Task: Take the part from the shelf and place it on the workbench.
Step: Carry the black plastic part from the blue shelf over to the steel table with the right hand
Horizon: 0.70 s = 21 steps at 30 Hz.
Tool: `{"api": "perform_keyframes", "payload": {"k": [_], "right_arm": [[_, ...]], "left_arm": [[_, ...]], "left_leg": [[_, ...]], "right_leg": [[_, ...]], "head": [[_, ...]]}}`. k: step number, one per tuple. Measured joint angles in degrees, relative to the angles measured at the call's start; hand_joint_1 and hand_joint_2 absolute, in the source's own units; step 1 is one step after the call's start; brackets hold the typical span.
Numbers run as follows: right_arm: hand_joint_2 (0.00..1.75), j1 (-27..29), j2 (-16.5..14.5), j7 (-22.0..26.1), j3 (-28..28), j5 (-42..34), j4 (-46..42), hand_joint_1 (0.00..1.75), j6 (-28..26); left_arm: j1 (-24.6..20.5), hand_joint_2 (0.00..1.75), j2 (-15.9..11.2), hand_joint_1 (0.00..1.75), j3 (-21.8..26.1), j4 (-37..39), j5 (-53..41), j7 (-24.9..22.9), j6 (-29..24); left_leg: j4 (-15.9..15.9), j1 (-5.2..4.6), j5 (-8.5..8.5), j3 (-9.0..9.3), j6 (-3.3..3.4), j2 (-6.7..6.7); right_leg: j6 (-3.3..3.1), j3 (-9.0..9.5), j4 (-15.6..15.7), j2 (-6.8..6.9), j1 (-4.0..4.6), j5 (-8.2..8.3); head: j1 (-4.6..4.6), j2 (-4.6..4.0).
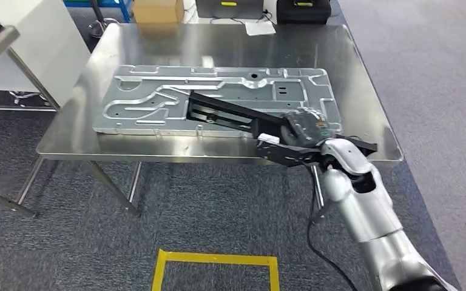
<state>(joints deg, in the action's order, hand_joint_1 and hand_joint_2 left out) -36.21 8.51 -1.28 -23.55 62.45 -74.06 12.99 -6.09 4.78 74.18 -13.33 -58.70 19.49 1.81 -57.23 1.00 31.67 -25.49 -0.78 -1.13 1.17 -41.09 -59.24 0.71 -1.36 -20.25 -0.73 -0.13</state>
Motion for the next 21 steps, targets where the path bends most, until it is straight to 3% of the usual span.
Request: {"api": "perform_keyframes", "payload": {"k": [2, 4, 5, 7, 8, 9, 10, 13, 14, 15, 18, 20, 21], "right_arm": [[1.75, -1.5, -0.1, -0.3, -2.8, -0.1, 1.6, 1.75, -0.1], [1.75, -3.2, -0.1, -0.5, -4.6, -0.2, 3.2, 1.75, -0.2], [1.75, -4.0, -0.1, -0.5, -5.4, -0.2, 4.0, 1.75, -0.2], [1.75, -5.1, -0.1, -0.6, -7.2, 0.2, 5.5, 1.75, -0.3], [1.75, -5.6, -0.1, -0.7, -8.1, 0.7, 6.1, 1.75, -0.3], [1.75, -6.1, -0.1, -0.8, -9.1, 1.4, 6.6, 1.75, -0.5], [1.75, -6.7, -0.1, -0.9, -10.0, 2.1, 7.0, 1.75, -0.7], [1.75, -8.6, -0.1, -1.3, -12.5, 4.2, 7.9, 1.75, -1.6], [1.75, -9.3, -0.3, -1.4, -13.2, 4.8, 8.0, 1.75, -1.7], [1.75, -10.2, -0.6, -1.5, -13.8, 5.4, 7.9, 1.75, -1.8], [1.75, -13.5, -2.2, -1.9, -14.9, 6.5, 7.1, 1.75, -1.1], [1.75, -15.7, -3.3, -2.3, -15.8, 6.7, 6.9, 1.75, -0.2], [1.75, -16.3, -3.9, -2.6, -16.3, 6.5, 6.9, 1.75, 0.3]], "left_arm": [[-0.2, 0.00, -0.1, 0.00, -0.2, 0.0, 0.0, 0.0, 0.0], [-0.3, 0.00, -0.1, 0.00, -0.2, 0.0, 0.1, 0.0, 0.0], [-0.3, 0.00, -0.1, 0.00, -0.2, 0.0, 0.1, -0.1, 0.0], [-0.1, 0.00, -0.1, 0.00, -0.2, 0.1, 0.1, -0.3, 0.0], [0.0, 0.00, -0.1, 0.00, -0.2, 0.1, 0.1, -0.5, -0.1], [0.1, 0.00, -0.1, 0.00, -0.2, 0.1, 0.1, -0.6, -0.1], [0.2, 0.00, -0.1, 0.00, -0.2, 0.1, 0.1, -0.7, -0.2], [0.6, 0.00, -0.4, 0.00, -0.2, 0.1, 0.0, -0.9, -0.3], [0.7, 0.00, -0.5, 0.00, -0.2, 0.1, 0.0, -1.0, -0.3], [0.7, 0.00, -0.6, 0.00, -0.2, 0.1, 0.0, -1.0, -0.3], [0.4, 0.00, -0.6, 0.00, -0.2, 0.2, -0.1, -0.9, 0.0], [0.2, 0.00, -0.6, 0.00, -0.2, 0.2, -0.2, -0.8, 0.1], [0.1, 0.00, -0.5, 0.00, -0.2, 0.2, -0.3, -0.7, 0.1]], "left_leg": [[-2.4, 0.20, -0.92, -0.75, -0.68, 0.20], [-8.9, 0.31, -1.59, -4.64, -0.98, 0.51], [-12.6, 0.29, -0.72, -7.24, -1.05, 0.63], [-16.9, 0.23, 3.56, -11.82, -1.10, 0.70], [-17.1, 0.17, 5.47, -13.27, -0.98, 0.71], [-15.7, 0.05, 5.95, -14.08, -0.70, 0.71], [-13.1, -0.16, 4.43, -14.35, -0.19, 0.71], [-3.0, -1.40, -7.75, -14.26, 1.72, 0.50], [-1.3, -1.73, -10.36, -14.17, 2.04, 0.39], [-0.5, -1.90, -11.15, -14.01, 2.16, 0.33], [0.5, -1.62, -10.60, -12.05, 2.83, 0.58], [1.0, -1.37, -9.91, -10.50, 3.08, 0.62], [1.1, -1.28, -9.41, -9.78, 3.08, 0.62]], "right_leg": [[-1.22, 1.10, 0.2, -0.22, -0.01, -0.99], [-2.12, 2.78, 0.7, -0.33, 0.02, -1.98], [-2.41, 3.63, 0.8, -0.42, 0.12, -2.62], [-2.72, 5.41, 1.0, -0.73, 0.40, -4.05], [-2.80, 6.39, 1.0, -0.91, 0.56, -4.83], [-2.84, 7.42, 1.1, -1.07, 0.74, -5.64], [-2.86, 8.47, 1.1, -1.19, 0.92, -6.44], [-2.58, 10.67, 1.1, -1.55, 1.33, -8.74], [-2.33, 11.06, 1.1, -1.73, 1.36, -9.21], [-1.99, 11.40, 1.0, -1.90, 1.44, -9.45], [-1.12, 10.65, -1.8, -1.74, 1.31, -9.37], [-0.58, 7.43, -7.7, -1.41, 1.10, -10.61], [-0.33, 5.42, -10.8, -1.35, 0.97, -12.24]], "head": [[-0.09, 0.00], [-0.18, 0.01], [-0.21, 0.00], [-0.22, -0.01], [-0.21, -0.01], [-0.21, -0.01], [-0.21, -0.01], [-0.14, -0.01], [-0.13, 0.00], [-0.10, 0.00], [-0.09, 0.01], [0.02, 0.01], [0.04, 0.01]]}}
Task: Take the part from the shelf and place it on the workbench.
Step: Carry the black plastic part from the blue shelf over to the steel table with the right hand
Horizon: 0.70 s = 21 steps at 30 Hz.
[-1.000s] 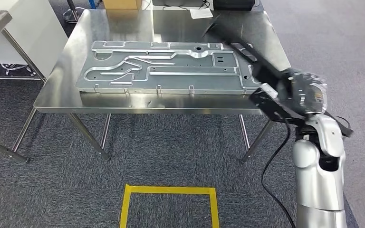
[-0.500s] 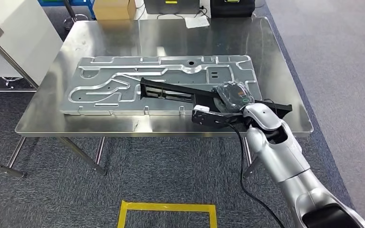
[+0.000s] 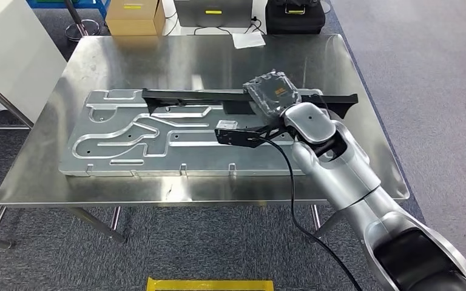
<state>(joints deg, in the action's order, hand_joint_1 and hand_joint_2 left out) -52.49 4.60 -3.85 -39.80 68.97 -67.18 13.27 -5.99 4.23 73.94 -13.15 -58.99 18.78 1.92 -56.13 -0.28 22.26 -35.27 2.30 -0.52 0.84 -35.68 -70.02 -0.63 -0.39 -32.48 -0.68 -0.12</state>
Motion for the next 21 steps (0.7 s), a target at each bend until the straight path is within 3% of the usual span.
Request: {"api": "perform_keyframes", "payload": {"k": [2, 3, 4, 5, 7, 8, 9, 11, 13, 16, 17, 18, 19, 21], "right_arm": [[1.75, -0.3, -1.1, -0.7, -0.8, -1.0, 0.2, 1.75, 0.6], [1.75, -0.3, -1.6, -1.2, -1.0, -1.9, 0.5, 1.75, 0.8], [1.75, -0.3, -2.0, -1.6, -1.1, -2.9, 0.8, 1.75, 1.0], [1.75, -0.3, -2.4, -2.0, -1.1, -3.7, 1.3, 1.75, 0.9], [1.75, 0.0, -2.8, -2.5, -1.1, -5.0, 2.8, 1.75, 0.1], [1.75, 0.2, -3.1, -2.8, -1.1, -5.3, 3.5, 1.75, -0.6], [1.75, 0.6, -3.3, -3.0, -1.0, -5.6, 4.2, 1.75, -1.3], [1.75, 1.3, -3.7, -3.6, -0.6, -5.5, 5.0, 1.75, -3.0], [1.75, 2.0, -3.9, -4.1, 0.2, -5.0, 5.5, 1.75, -4.7], [1.75, 3.7, -4.0, -4.3, 1.6, -4.3, 6.2, 1.75, -6.2], [1.75, 4.3, -4.0, -4.3, 2.0, -4.1, 6.5, 1.75, -6.3], [1.75, 4.9, -4.0, -4.3, 2.4, -3.8, 6.7, 1.75, -6.3], [1.75, 5.4, -4.1, -4.2, 2.9, -3.5, 6.9, 1.75, -6.4], [1.75, 5.9, -4.2, -4.2, 3.9, -2.9, 7.3, 1.75, -6.7]], "left_arm": [[0.0, 0.00, 0.1, 0.00, 0.0, 0.0, -0.1, 0.3, 0.1], [0.0, 0.00, 0.1, 0.00, 0.0, 0.1, -0.2, 0.5, 0.2], [0.0, 0.00, 0.2, 0.00, 0.0, 0.1, -0.2, 0.7, 0.2], [0.0, 0.00, 0.3, 0.00, 0.0, 0.1, -0.2, 0.9, 0.2], [0.0, 0.00, 0.5, 0.00, 0.0, 0.2, 0.0, 1.3, 0.5], [0.0, 0.00, 0.5, 0.00, 0.0, 0.2, 0.2, 1.6, 1.0], [0.0, 0.00, 0.6, 0.00, 0.1, 0.3, 0.5, 2.0, 1.4], [-0.1, 0.00, 0.6, 0.00, 0.1, 0.3, 0.7, 2.7, 1.8], [-0.2, 0.00, 0.7, 0.00, 0.1, 0.3, 0.4, 2.8, 1.3], [-0.3, 0.00, 0.9, 0.00, 0.1, 0.3, 0.1, 2.4, 1.0], [-0.4, 0.00, 0.9, 0.00, 0.1, 0.3, 0.1, 2.4, 0.9], [-0.3, 0.00, 0.9, 0.00, 0.1, 0.3, 0.0, 2.3, 0.9], [-0.3, 0.00, 0.9, 0.00, 0.1, 0.3, 0.0, 2.3, 0.8], [-0.4, 0.00, 0.9, 0.00, 0.1, 0.3, -0.1, 2.3, 0.8]], "left_leg": [[0.0, 0.26, 1.21, 1.62, -0.28, -0.23], [0.0, 0.40, 1.89, 2.45, -0.45, -0.41], [0.0, 0.52, 2.61, 3.30, -0.65, -0.60], [0.0, 0.61, 3.30, 4.04, -0.86, -0.74], [-0.7, 0.63, 4.55, 4.97, -1.43, -0.96], [-1.2, 0.61, 5.11, 5.07, -1.86, -1.04], [-1.6, 0.64, 5.55, 5.08, -2.33, -1.11], [-2.0, 0.79, 6.34, 4.94, -3.12, -1.01], [-4.7, 0.93, 7.76, 3.71, -3.68, -0.51], [-14.9, 1.06, 11.86, -1.97, -4.36, 0.03], [-17.2, 1.07, 12.39, -3.61, -4.43, 0.06], [-17.6, 1.07, 11.86, -4.34, -4.38, 0.07], [-15.7, 1.05, 10.17, -3.89, -4.21, 0.07], [-8.3, 0.93, 5.75, -1.06, -3.52, 0.09]], "right_leg": [[0.42, -3.17, -2.9, 0.07, -0.30, -3.72], [0.56, -3.94, -2.2, 0.14, -0.43, -4.28], [0.64, -4.19, 0.1, 0.23, -0.55, -3.16], [0.65, -4.04, 3.5, 0.35, -0.65, -0.05], [0.28, -3.76, 9.7, 0.53, -0.61, 7.92], [-0.12, -3.83, 10.9, 0.58, -0.43, 10.48], [-0.58, -4.00, 11.1, 0.61, -0.21, 11.44], [-1.41, -3.88, 10.8, 0.60, -0.07, 11.01], [-2.04, -3.27, 11.4, 0.52, -0.27, 10.71], [-2.63, -2.72, 11.5, 0.46, -0.21, 10.23], [-2.71, -2.63, 11.5, 0.43, -0.12, 10.08], [-2.72, -2.54, 11.4, 0.40, -0.04, 9.95], [-2.70, -2.42, 11.3, 0.36, 0.03, 9.83], [-2.56, -2.14, 11.2, 0.29, 0.16, 9.68]], "head": [[0.01, -0.01], [0.01, -0.01], [0.02, -0.01], [0.02, -0.01], [0.05, -0.01], [0.02, 0.00], [0.08, 0.00], [0.16, 0.01], [0.08, 0.01], [-0.14, 0.01], [-0.13, 0.00], [-0.13, -0.01], [-0.13, -0.01], [-0.10, -0.01]]}}
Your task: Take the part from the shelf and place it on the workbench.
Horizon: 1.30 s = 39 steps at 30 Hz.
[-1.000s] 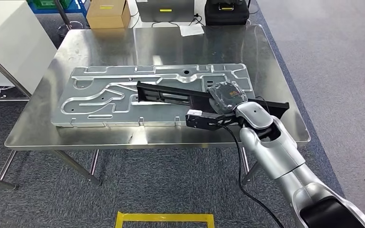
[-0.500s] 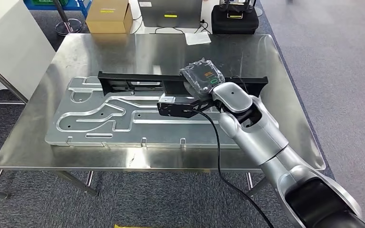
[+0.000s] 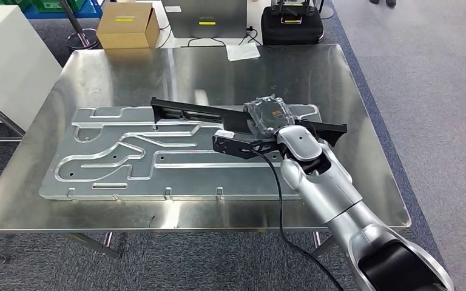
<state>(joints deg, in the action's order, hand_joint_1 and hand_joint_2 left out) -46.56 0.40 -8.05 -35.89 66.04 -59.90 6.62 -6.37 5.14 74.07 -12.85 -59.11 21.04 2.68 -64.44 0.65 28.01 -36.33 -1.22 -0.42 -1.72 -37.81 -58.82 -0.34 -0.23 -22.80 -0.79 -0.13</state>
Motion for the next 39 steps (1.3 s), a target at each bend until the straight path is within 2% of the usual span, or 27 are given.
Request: {"api": "perform_keyframes", "payload": {"k": [1, 2, 4, 6, 8, 10, 11, 12, 13, 15, 17, 20, 22, 23, 25, 26, 27, 28, 29, 30, 32, 33, 34, 36, 37, 38, 39], "right_arm": [[1.75, 0.1, -0.1, 0.0, 0.6, 0.2, 0.2, 1.75, -0.2], [1.75, 0.2, -0.1, 0.0, 1.2, 0.4, 0.4, 1.75, -0.4], [1.75, 0.6, -0.2, 0.1, 2.0, 0.6, 0.8, 1.75, -0.6], [1.75, 0.9, -0.3, 0.3, 2.7, 0.9, 1.2, 1.75, -0.7], [1.75, 0.9, -0.4, 0.3, 3.3, 1.3, 1.7, 1.75, -1.1], [1.75, 1.1, -0.6, 0.3, 3.7, 2.3, 2.5, 1.75, -2.0], [1.75, 1.3, -0.7, 0.2, 3.7, 2.9, 2.9, 1.75, -2.6], [1.75, 1.4, -0.9, 0.0, 3.8, 3.6, 3.5, 1.75, -3.2], [1.75, 1.5, -1.2, -0.1, 3.8, 4.4, 4.0, 1.75, -3.8], [1.75, 1.5, -2.0, -0.3, 4.0, 6.3, 5.3, 1.75, -5.3], [1.75, 1.3, -3.2, -0.4, 4.3, 8.7, 7.0, 1.75, -7.1], [1.75, 1.4, -4.8, -0.4, 4.5, 12.9, 10.5, 1.75, -9.1], [1.75, 1.5, -5.9, -0.4, 4.6, 16.4, 13.6, 1.75, -10.4], [1.75, 1.5, -6.5, -0.3, 4.6, 18.3, 15.2, 1.75, -11.0], [1.75, 1.7, -7.8, 0.0, 4.4, 21.5, 18.9, 1.75, -12.0], [1.75, 1.9, -8.4, 0.1, 4.2, 22.6, 20.7, 1.75, -12.5], [1.75, 2.2, -8.9, 0.2, 3.9, 23.3, 22.6, 1.75, -12.9], [1.75, 2.4, -9.4, 0.1, 3.6, 23.7, 24.2, 1.75, -13.2], [1.75, 2.5, -9.9, 0.0, 3.2, 23.9, 25.7, 1.75, -13.5], [1.75, 2.3, -10.3, -0.2, 2.9, 24.0, 27.0, 1.75, -13.7], [1.75, 1.9, -11.0, -0.4, 2.3, 24.1, 29.1, 0.87, -13.9], [1.75, 1.8, -11.3, -0.5, 2.1, 24.1, 30.1, 0.44, -14.0], [1.75, 1.8, -11.7, -0.5, 2.0, 24.1, 31.0, 0.00, -14.0], [1.75, 2.1, -12.4, -0.5, 2.0, 24.1, 32.4, 0.00, -14.0], [1.75, 2.3, -12.7, -0.5, 1.9, 24.1, 32.9, 0.00, -13.9], [1.75, 2.4, -12.9, -0.4, 1.9, 24.1, 33.4, 0.00, -13.9], [1.75, 2.5, -13.1, -0.4, 1.9, 24.1, 33.8, 0.00, -13.9]], "left_arm": [[-0.1, 0.00, 0.0, 0.00, 0.0, 0.0, -0.1, 0.0, 0.0], [-0.1, 0.00, -0.1, 0.00, 0.0, 0.0, -0.2, 0.0, 0.0], [-0.1, 0.00, -0.1, 0.00, 0.0, 0.0, -0.2, -0.1, 0.0], [-0.1, 0.00, 0.0, 0.00, 0.0, 0.0, -0.4, -0.2, -0.1], [-0.2, 0.00, 0.1, 0.00, 0.0, 0.0, -0.7, -0.3, -0.1], [-0.3, 0.00, 0.1, 0.00, 0.0, 0.0, -1.0, -0.5, -0.2], [-0.3, 0.00, 0.1, 0.00, 0.0, 0.0, -1.2, -0.6, -0.2], [-0.3, 0.00, 0.2, 0.00, 0.0, 0.0, -1.4, -0.7, -0.2], [-0.3, 0.00, 0.2, 0.00, -0.1, 0.0, -1.6, -0.8, -0.2], [-0.4, 0.00, 0.3, 0.00, -0.2, 0.0, -2.1, -1.0, -0.2], [-0.6, 0.00, 0.4, 0.00, -0.3, 0.0, -2.5, -1.3, -0.3], [-1.0, 0.00, 0.4, 0.00, -0.5, 0.0, -3.1, -1.9, -0.8], [-1.1, 0.00, 0.5, 0.00, -0.6, 0.0, -3.6, -2.3, -1.1], [-1.2, 0.00, 0.5, 0.00, -0.6, 0.0, -3.7, -2.4, -1.2], [-1.3, 0.00, 0.5, 0.00, -0.6, 0.0, -4.0, -2.6, -1.2], [-1.3, 0.00, 0.5, 0.00, -0.6, 0.0, -4.1, -2.7, -1.2], [-1.3, 0.00, 0.6, 0.00, -0.6, 0.0, -4.2, -2.8, -1.3], [-1.4, 0.00, 0.6, 0.00, -0.6, 0.0, -4.3, -2.9, -1.3], [-1.4, 0.00, 0.6, 0.00, -0.6, 0.0, -4.4, -3.0, -1.4], [-1.5, 0.00, 0.6, 0.00, -0.6, 0.0, -4.5, -3.1, -1.5], [-1.8, 0.87, 0.6, 0.00, -0.7, 0.0, -4.7, -3.1, -1.6], [-1.9, 1.31, 0.7, 0.00, -0.8, 0.0, -4.8, -3.1, -1.7], [-1.9, 1.75, 0.7, 0.00, -0.9, 0.0, -5.0, -3.1, -1.7], [-1.9, 0.87, 0.7, 0.00, -1.2, 0.0, -5.3, -3.2, -1.7], [-2.0, 0.44, 0.7, 0.00, -1.4, 0.0, -5.4, -3.2, -1.7], [-2.0, 0.00, 0.8, 0.00, -1.5, 0.0, -5.4, -3.2, -1.7], [-2.0, 0.00, 0.8, 0.00, -1.6, 0.0, -5.4, -3.2, -1.5]], "left_leg": [[3.4, -0.18, -1.16, 1.25, 0.38, 0.02], [5.4, -0.38, -1.85, 2.02, 0.76, 0.02], [6.5, -0.70, -2.03, 2.30, 1.36, -0.01], [7.0, -0.40, -3.00, 2.54, 1.96, 0.07], [7.5, -0.08, -3.57, 2.69, 2.49, 0.18], [7.5, -0.11, -3.64, 2.63, 2.70, 0.20], [7.5, -0.11, -3.64, 2.62, 2.70, 0.20], [7.4, -0.10, -3.62, 2.62, 2.67, 0.19], [7.3, -0.08, -3.58, 2.62, 2.61, 0.17], [6.9, -0.05, -3.34, 2.57, 2.25, 0.12], [6.3, -0.23, -3.01, 2.36, 1.65, 0.09], [6.3, -0.25, -2.92, 2.23, 0.69, 0.08], [4.9, -0.06, -1.75, 1.71, 0.04, 0.11], [2.5, 0.01, -0.24, 0.73, -0.23, 0.12], [-4.9, 0.08, 3.51, -2.43, -0.61, 0.14], [-8.3, 0.10, 4.79, -3.93, -0.72, 0.14], [-9.9, 0.10, 5.05, -4.56, -0.75, 0.14], [-9.3, 0.10, 4.31, -4.13, -0.69, 0.14], [-6.3, 0.09, 2.76, -2.47, -0.55, 0.14], [-2.0, 0.09, 1.07, 0.02, -0.33, 0.16], [4.9, -0.14, -0.94, 3.87, 0.21, 0.23], [6.4, -0.28, -1.20, 4.65, 0.49, 0.24], [6.7, -0.43, -1.25, 4.69, 0.76, 0.24], [7.2, -0.28, -1.88, 4.91, 1.44, 0.35], [7.6, -0.15, -2.29, 5.03, 1.83, 0.48], [7.9, -0.02, -2.67, 5.08, 2.18, 0.62], [8.0, 0.01, -2.90, 4.98, 2.40, 0.77]], "right_leg": [[0.17, 0.02, 0.0, -0.02, 0.03, 0.02], [0.43, -0.04, 0.0, -0.03, 0.03, 0.08], [1.11, -0.15, 0.1, -0.04, 0.00, 0.30], [1.80, -0.30, -0.3, 0.01, 0.00, -0.22], [2.30, -1.90, -4.2, 0.06, -0.07, -3.00], [2.65, -5.03, -11.7, 0.06, -0.25, -6.91], [2.82, -6.21, -14.7, 0.07, -0.38, -7.97], [2.96, -6.47, -15.7, 0.10, -0.52, -7.93], [3.03, -5.60, -14.4, 0.15, -0.67, -6.85], [3.02, -1.51, -7.0, 0.27, -0.93, -3.60], [2.67, 1.41, -1.5, 0.27, -0.83, -2.09], [1.74, 1.84, -0.4, 0.20, -0.55, -2.00], [0.93, 1.99, 0.0, 0.26, -0.69, -1.73], [0.60, 2.07, 0.2, 0.29, -0.79, -1.61], [0.24, 2.08, 0.2, 0.26, -0.72, -1.58], [0.18, 2.10, 0.2, 0.23, -0.66, -1.59], [0.15, 2.11, 0.2, 0.19, -0.62, -1.59], [0.16, 2.12, 0.2, 0.14, -0.59, -1.57], [0.22, 2.14, 0.1, 0.10, -0.58, -1.53], [0.32, 2.17, 0.1, 0.07, -0.57, -1.47], [0.79, 2.31, 0.0, 0.00, -0.39, -1.35], [1.11, 2.43, 0.1, -0.03, -0.34, -1.28], [1.49, 2.57, 0.2, -0.08, -0.30, -1.17], [2.20, 2.72, 0.4, -0.12, -0.36, -1.05], [2.51, 2.44, -0.2, -0.09, -0.38, -1.65], [2.75, 1.61, -2.1, -0.05, -0.40, -3.04], [2.93, 0.28, -5.1, 0.00, -0.49, -5.03]], "head": [[-0.01, 0.01], [0.01, 0.01], [0.00, 0.01], [0.04, 0.00], [0.09, 0.00], [0.09, 0.00], [0.09, 0.01], [0.09, 0.01], [0.10, 0.01], [0.10, 0.01], [0.07, 0.01], [0.04, 0.01], [0.01, 0.01], [-0.02, 0.01], [-0.04, 0.00], [-0.03, 0.00], [-0.03, 0.00], [-0.03, 0.00], [-0.03, 0.00], [-0.03, 0.01], [0.00, 0.01], [0.02, 0.01], [0.03, 0.01], [0.05, 0.00], [0.09, 0.00], [0.13, 0.00], [0.17, 0.01]]}}
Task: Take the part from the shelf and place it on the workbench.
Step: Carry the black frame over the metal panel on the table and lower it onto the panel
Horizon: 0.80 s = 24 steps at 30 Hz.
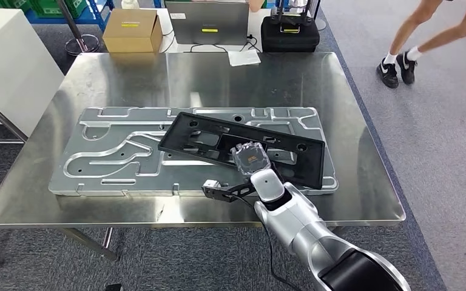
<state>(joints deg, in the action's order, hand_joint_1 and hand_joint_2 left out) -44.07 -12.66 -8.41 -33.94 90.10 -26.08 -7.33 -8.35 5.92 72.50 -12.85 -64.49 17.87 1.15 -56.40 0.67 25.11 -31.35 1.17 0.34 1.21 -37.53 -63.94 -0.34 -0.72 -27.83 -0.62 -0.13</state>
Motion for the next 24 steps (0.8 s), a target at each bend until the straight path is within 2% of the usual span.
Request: {"api": "perform_keyframes", "payload": {"k": [2, 3, 4, 5, 7, 8, 9, 12, 14, 15, 17, 18, 19, 20, 22, 24], "right_arm": [[1.75, 0.1, -0.2, 0.0, 0.0, 0.0, 0.7, 0.00, -0.1], [1.75, 0.1, -0.3, 0.0, 0.0, 0.0, 1.0, 0.00, -0.2], [1.75, 0.1, -0.3, 0.0, 0.1, 0.0, 1.1, 0.00, -0.4], [1.75, 0.0, -0.3, 0.0, 0.2, 0.0, 1.2, 0.00, -0.6], [1.75, -0.2, -0.3, 0.0, 0.5, -0.1, 1.3, 0.00, -0.8], [1.75, -0.3, -0.4, 0.0, 0.8, -0.1, 1.3, 0.00, -1.0], [1.75, -0.4, -0.4, 0.0, 1.0, -0.2, 1.3, 0.00, -1.2], [1.75, -0.4, -0.5, -0.2, 1.8, -0.3, 1.2, 0.00, -1.9], [1.75, -0.4, -0.5, -0.2, 2.3, -0.3, 1.1, 0.00, -2.1], [1.75, -0.4, -0.6, -0.2, 2.7, -0.3, 1.0, 0.00, -2.2], [1.75, -0.3, -0.6, 0.0, 3.5, -0.4, 0.7, 0.00, -2.7], [1.75, -0.1, -0.6, 0.2, 4.0, -0.7, 0.5, 0.00, -3.3], [1.75, 0.0, -0.6, 0.6, 4.4, -1.1, 0.2, 0.00, -4.0], [1.75, 0.2, -0.6, 1.3, 5.0, -2.0, -0.4, 0.00, -5.1], [1.75, 1.2, -0.9, 3.4, 6.6, -4.8, -3.0, 0.00, -7.0], [1.75, 3.1, -1.6, 5.3, 8.5, -7.9, -8.0, 0.00, -7.0]], "left_arm": [[0.1, 0.00, 0.0, 0.00, 0.0, 0.0, 0.3, 0.0, 0.4], [0.1, 0.00, 0.0, 0.00, 0.0, 0.0, 0.4, 0.0, 0.5], [0.1, 0.00, 0.0, 0.00, 0.0, 0.0, 0.5, 0.0, 0.6], [0.1, 0.00, 0.0, 0.00, 0.0, 0.0, 0.5, 0.0, 0.7], [0.1, 0.00, 0.1, 0.00, 0.0, 0.0, 0.6, 0.0, 0.7], [0.1, 0.00, 0.1, 0.00, 0.0, 0.0, 0.7, 0.0, 0.7], [0.1, 0.00, 0.2, 0.00, 0.0, 0.0, 0.7, 0.0, 0.7], [0.1, 0.00, 0.1, 0.00, 0.0, 0.0, 0.9, 0.0, 0.7], [0.2, 0.00, 0.1, 0.00, 0.0, 0.0, 0.9, 0.0, 0.7], [0.2, 0.00, 0.0, 0.00, 0.0, 0.0, 1.0, 0.0, 0.8], [0.3, 0.00, 0.0, 0.00, 0.1, 0.0, 1.1, 0.1, 0.8], [0.5, 0.00, 0.0, 0.00, 0.1, 0.0, 1.2, 0.1, 0.9], [0.6, 0.00, 0.0, 0.00, 0.2, 0.0, 1.4, 0.2, 0.9], [0.8, 0.00, -0.1, 0.00, 0.2, 0.0, 1.5, 0.3, 0.9], [1.0, 0.00, -0.3, 0.00, 0.4, 0.0, 1.9, 0.6, 1.1], [1.2, 0.00, -0.4, 0.00, 0.9, 0.0, 2.1, 1.0, 1.3]], "left_leg": [[0.0, -0.06, -0.13, -0.27, 0.19, 0.10], [0.0, -0.07, -0.13, -0.32, 0.19, 0.12], [-0.1, -0.08, -0.12, -0.32, 0.18, 0.12], [-0.2, -0.08, -0.10, -0.28, 0.13, 0.08], [-0.4, -0.19, 0.05, -0.20, -0.11, -0.04], [-0.5, -0.29, 0.13, -0.19, -0.35, -0.10], [-0.6, -0.37, 0.20, -0.19, -0.63, -0.14], [-0.6, -0.26, 0.34, -0.16, -1.62, -0.18], [-2.4, -0.10, 1.77, -0.89, -2.25, -0.21], [-4.9, -0.01, 3.40, -2.03, -2.51, -0.22], [-12.5, 0.14, 7.20, -5.49, -2.96, -0.22], [-15.5, 0.26, 8.24, -6.88, -3.14, -0.22], [-16.7, 0.37, 8.18, -7.39, -3.28, -0.21], [-15.5, 0.51, 6.97, -6.69, -3.37, -0.20], [-8.0, 0.78, 3.25, -3.00, -3.51, -0.15], [-2.2, 0.70, 1.27, -0.43, -3.20, -0.28]], "right_leg": [[0.27, -3.28, -7.5, 0.03, -0.03, -3.80], [0.33, -4.12, -9.8, 0.04, -0.04, -4.39], [0.32, -3.94, -9.9, 0.05, -0.04, -3.89], [0.21, -2.51, -7.5, 0.05, -0.03, -2.37], [-0.32, 1.97, 0.6, 0.06, 0.13, 0.96], [-0.64, 3.64, 3.8, 0.06, 0.24, 1.96], [-0.92, 4.50, 5.5, 0.05, 0.37, 2.29], [-1.78, 4.75, 6.2, 0.10, 0.50, 2.42], [-2.45, 4.93, 6.7, 0.29, 0.27, 2.73], [-2.69, 4.95, 6.8, 0.43, 0.12, 2.87], [-2.87, 4.73, 6.9, 0.61, 0.07, 2.93], [-2.86, 4.63, 6.9, 0.65, 0.06, 2.96], [-2.82, 4.58, 6.8, 0.68, 0.04, 3.00], [-2.73, 4.58, 6.8, 0.68, -0.02, 3.02], [-2.40, 4.49, 6.5, 0.64, -0.15, 2.97], [-1.73, 3.98, 6.0, 0.39, -0.07, 2.97]], "head": [[0.04, 0.00], [0.04, 0.00], [0.04, -0.01], [0.05, -0.01], [0.04, -0.01], [0.03, -0.01], [0.01, -0.01], [-0.02, 0.00], [-0.10, 0.00], [-0.16, 0.00], [-0.25, -0.01], [-0.25, -0.01], [-0.25, -0.01], [-0.25, -0.01], [-0.24, -0.01], [-0.21, 0.00]]}}
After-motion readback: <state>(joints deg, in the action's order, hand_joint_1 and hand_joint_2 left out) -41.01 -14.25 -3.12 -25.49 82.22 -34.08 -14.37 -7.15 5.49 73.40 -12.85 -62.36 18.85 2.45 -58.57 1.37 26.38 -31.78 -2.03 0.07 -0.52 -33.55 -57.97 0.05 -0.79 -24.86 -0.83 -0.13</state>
